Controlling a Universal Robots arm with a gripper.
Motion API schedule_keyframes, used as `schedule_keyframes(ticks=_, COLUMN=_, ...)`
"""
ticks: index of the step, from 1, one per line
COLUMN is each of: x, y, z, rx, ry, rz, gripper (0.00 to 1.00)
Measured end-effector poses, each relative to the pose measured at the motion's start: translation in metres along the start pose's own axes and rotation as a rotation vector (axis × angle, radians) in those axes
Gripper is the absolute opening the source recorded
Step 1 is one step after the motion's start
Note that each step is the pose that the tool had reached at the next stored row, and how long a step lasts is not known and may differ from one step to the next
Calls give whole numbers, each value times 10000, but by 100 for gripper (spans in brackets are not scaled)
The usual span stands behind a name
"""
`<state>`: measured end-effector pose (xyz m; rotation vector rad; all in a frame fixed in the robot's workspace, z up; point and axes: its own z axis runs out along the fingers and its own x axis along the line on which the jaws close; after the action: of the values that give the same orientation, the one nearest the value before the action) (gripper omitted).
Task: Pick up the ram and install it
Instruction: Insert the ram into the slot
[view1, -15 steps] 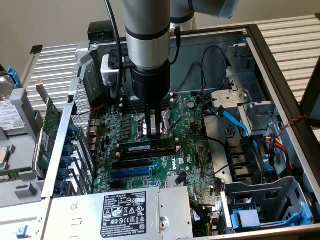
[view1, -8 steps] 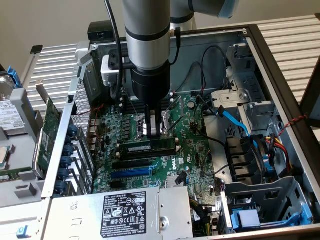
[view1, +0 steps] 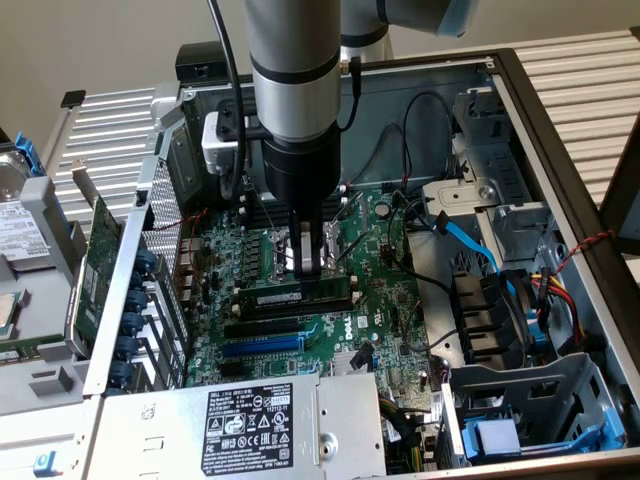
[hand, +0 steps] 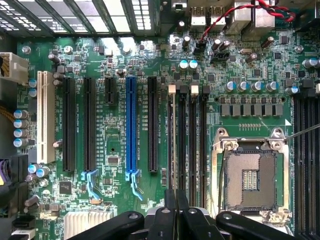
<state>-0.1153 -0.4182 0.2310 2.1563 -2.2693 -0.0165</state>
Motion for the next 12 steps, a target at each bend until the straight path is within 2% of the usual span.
schedule_keyframes(ticks=12, x=0, y=4, z=33, rx=-1, ry=2, rz=0, gripper=13)
